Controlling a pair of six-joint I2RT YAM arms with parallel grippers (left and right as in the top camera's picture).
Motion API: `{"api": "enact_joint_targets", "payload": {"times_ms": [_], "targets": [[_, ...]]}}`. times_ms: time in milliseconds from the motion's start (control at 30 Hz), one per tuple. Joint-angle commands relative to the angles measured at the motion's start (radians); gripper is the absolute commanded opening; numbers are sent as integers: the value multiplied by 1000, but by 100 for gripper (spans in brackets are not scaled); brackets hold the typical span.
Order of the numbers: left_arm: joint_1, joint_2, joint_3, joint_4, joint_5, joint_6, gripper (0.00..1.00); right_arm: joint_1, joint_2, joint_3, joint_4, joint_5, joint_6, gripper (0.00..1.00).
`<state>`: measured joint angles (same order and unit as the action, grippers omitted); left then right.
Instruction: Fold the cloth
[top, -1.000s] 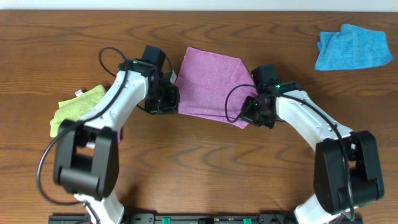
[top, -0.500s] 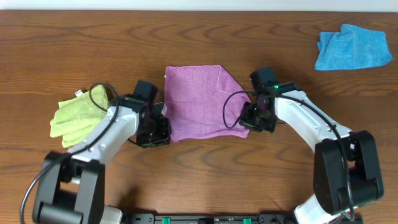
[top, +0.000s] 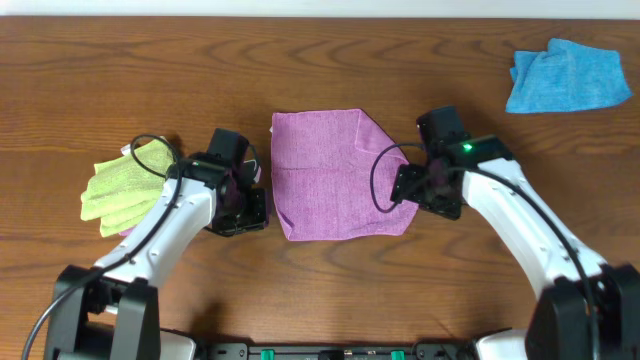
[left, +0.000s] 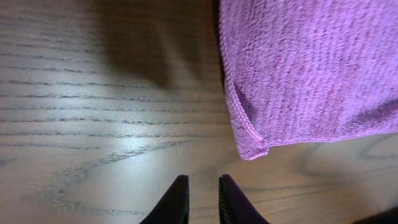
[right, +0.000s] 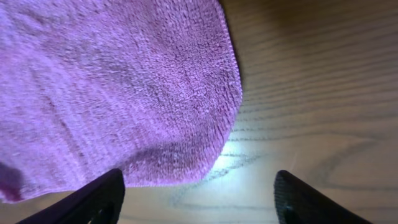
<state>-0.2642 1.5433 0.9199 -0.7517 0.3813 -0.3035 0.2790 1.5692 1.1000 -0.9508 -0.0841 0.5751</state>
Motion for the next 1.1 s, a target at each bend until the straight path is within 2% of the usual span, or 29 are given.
{"api": "enact_joint_targets", "payload": {"times_ms": [0,133,267,367,600,767,1067], "targets": [[4,-50,-4,2,-19,1,21,-3,-43,-5,18,36,-69,80],[4,-100,-4,17,-18,1,29,-3,-50,-5,113,38,-237,77],[4,-142,-3,21,13,10,41,6,-36,-4,198,141,-344,67],[2,-156,-2,23,60,12,48,24,-15,-3,270,178,-386,69],[2,-156,-1,24,119,11,53,66,102,42,350,220,-419,71],[2,-158,12,23,145,11,55,116,266,211,346,253,-457,70],[2,-159,48,19,145,11,56,153,458,436,343,256,-469,68]]}}
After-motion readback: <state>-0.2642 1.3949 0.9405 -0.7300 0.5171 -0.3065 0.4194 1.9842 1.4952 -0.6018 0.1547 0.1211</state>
